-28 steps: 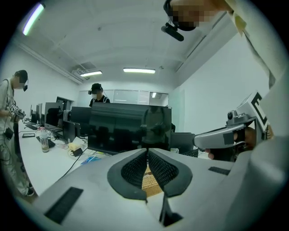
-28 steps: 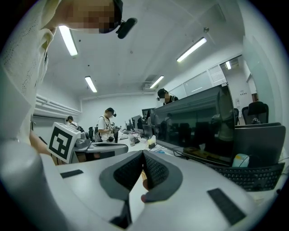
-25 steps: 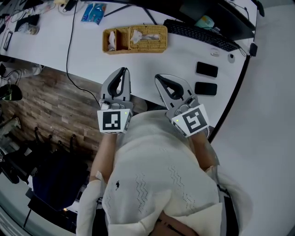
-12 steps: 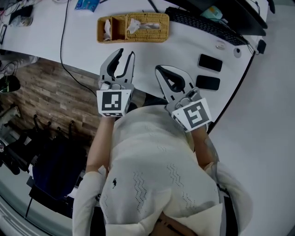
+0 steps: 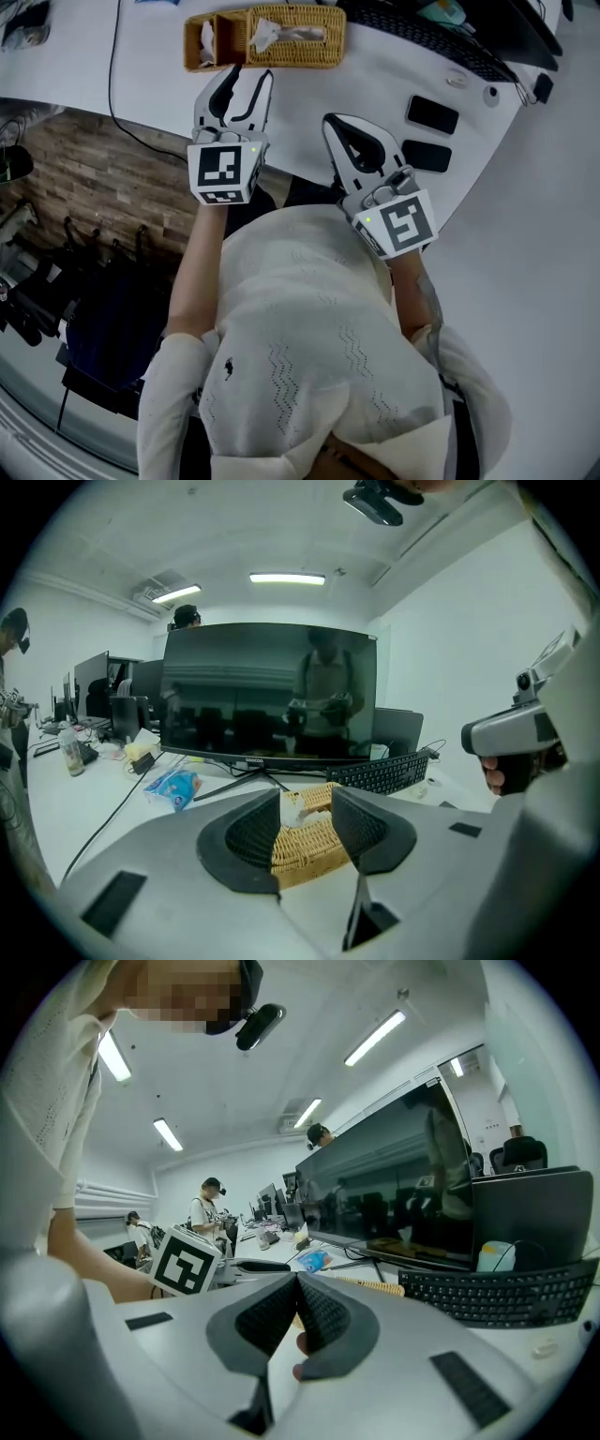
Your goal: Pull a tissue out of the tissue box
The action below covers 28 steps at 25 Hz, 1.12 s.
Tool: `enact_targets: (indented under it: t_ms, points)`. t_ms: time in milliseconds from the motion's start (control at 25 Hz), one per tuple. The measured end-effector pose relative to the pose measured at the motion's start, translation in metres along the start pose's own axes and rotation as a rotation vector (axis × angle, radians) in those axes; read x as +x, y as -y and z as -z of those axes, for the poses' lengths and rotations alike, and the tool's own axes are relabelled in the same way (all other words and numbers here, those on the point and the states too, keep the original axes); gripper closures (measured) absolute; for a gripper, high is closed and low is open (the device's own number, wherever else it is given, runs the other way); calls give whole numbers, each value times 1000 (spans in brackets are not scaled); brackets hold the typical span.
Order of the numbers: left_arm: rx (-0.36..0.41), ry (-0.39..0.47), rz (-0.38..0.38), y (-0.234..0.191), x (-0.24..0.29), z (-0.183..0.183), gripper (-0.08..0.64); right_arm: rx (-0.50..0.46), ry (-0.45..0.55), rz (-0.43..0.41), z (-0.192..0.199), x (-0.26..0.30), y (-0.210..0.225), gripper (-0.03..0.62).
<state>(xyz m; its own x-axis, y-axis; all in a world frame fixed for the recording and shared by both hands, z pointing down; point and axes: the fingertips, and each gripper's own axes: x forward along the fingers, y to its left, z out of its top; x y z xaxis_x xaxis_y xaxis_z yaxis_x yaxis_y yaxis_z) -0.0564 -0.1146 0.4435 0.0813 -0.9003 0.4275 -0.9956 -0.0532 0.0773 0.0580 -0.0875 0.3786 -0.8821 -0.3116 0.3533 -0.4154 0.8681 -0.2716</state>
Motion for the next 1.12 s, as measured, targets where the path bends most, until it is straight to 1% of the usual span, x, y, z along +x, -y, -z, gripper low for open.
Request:
enact_targets:
  t_ms: [200, 400, 640, 840, 1000, 1120]
  points:
    - [-11, -51, 23, -6, 21, 11, 364, 11, -14, 30, 8, 4, 14, 591]
    - [-29, -72, 11, -15, 36, 14, 351, 29, -25, 49, 12, 3, 25, 591]
    - [-75, -131, 11, -18, 55, 24, 342, 25, -46, 60, 18, 6, 36, 591]
    - [-91, -153, 16, -24, 65, 30, 333, 37, -50, 85, 18, 12, 38, 591]
    - [-73, -160, 28, -28, 70, 35, 333, 32, -51, 101, 19, 17, 34, 591]
    - [-93, -169, 40, -28, 71, 40, 333, 30, -59, 105, 19, 20, 31, 591]
